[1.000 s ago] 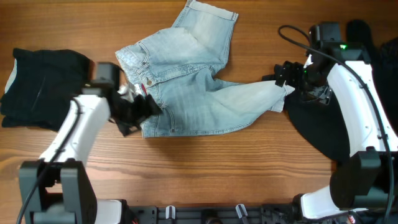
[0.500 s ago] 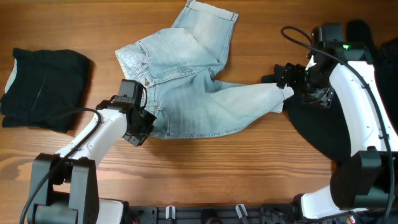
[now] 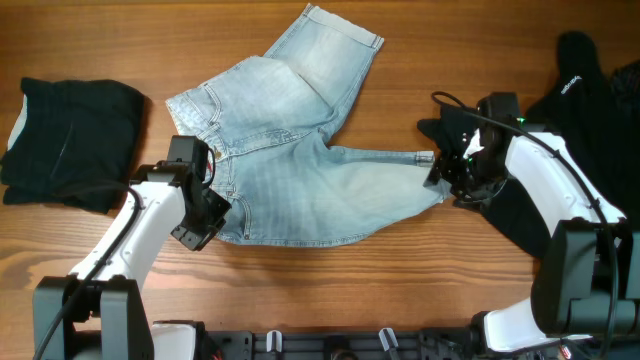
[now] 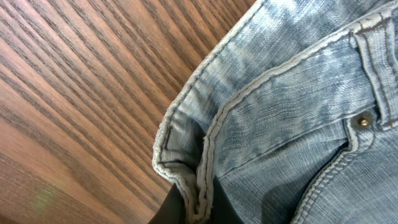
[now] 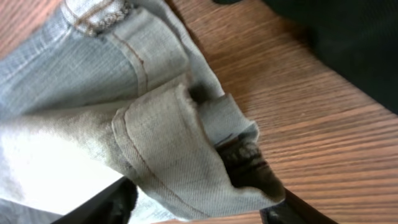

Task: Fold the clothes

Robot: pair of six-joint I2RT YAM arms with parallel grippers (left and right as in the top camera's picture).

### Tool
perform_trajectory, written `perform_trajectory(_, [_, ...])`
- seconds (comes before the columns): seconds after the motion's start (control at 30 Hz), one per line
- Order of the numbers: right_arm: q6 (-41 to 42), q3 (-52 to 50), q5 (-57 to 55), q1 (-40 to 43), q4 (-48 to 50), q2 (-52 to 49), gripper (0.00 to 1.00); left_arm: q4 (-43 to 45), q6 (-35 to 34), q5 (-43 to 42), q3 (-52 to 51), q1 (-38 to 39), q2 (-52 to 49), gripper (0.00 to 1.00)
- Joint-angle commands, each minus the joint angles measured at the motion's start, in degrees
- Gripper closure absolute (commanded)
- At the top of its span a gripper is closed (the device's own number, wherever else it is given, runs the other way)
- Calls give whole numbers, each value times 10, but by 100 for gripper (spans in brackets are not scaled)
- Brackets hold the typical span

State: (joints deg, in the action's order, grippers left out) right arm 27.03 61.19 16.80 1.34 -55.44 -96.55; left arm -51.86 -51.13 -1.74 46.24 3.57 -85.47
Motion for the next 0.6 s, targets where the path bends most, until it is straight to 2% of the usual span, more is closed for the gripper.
perform_trajectory(0.0, [3, -21, 19, 1, 28, -5, 71, 1, 10, 18, -3, -4, 10, 96])
perform_trajectory(0.03, [2, -30, 20, 1, 52, -5, 94, 1, 10, 18, -3, -4, 10, 96])
perform_trajectory(0.07, [-2, -32, 19, 1, 64, -5, 95, 1, 15, 18, -3, -4, 10, 96])
perform_trajectory(0.17, [-50, -10, 19, 2, 70, 16, 96, -41, 69, 19, 27, -5, 27, 96])
perform_trajectory(0.23, [-77, 54, 18, 3, 33, 62, 96, -103, 90, 32, 83, -9, 57, 96])
perform_trajectory(0.3, [-76, 138, 17, 15, -5, 114, 96, -166, 90, 62, 162, -9, 111, 96])
perform_trajectory(0.4, [-81, 219, 17, 31, -27, 176, 96, -196, 89, 64, 229, -9, 192, 96])
perform_trajectory(0.57, [-135, 307, -65, 32, -26, 224, 96, -222, 87, 29, 242, -9, 342, 96])
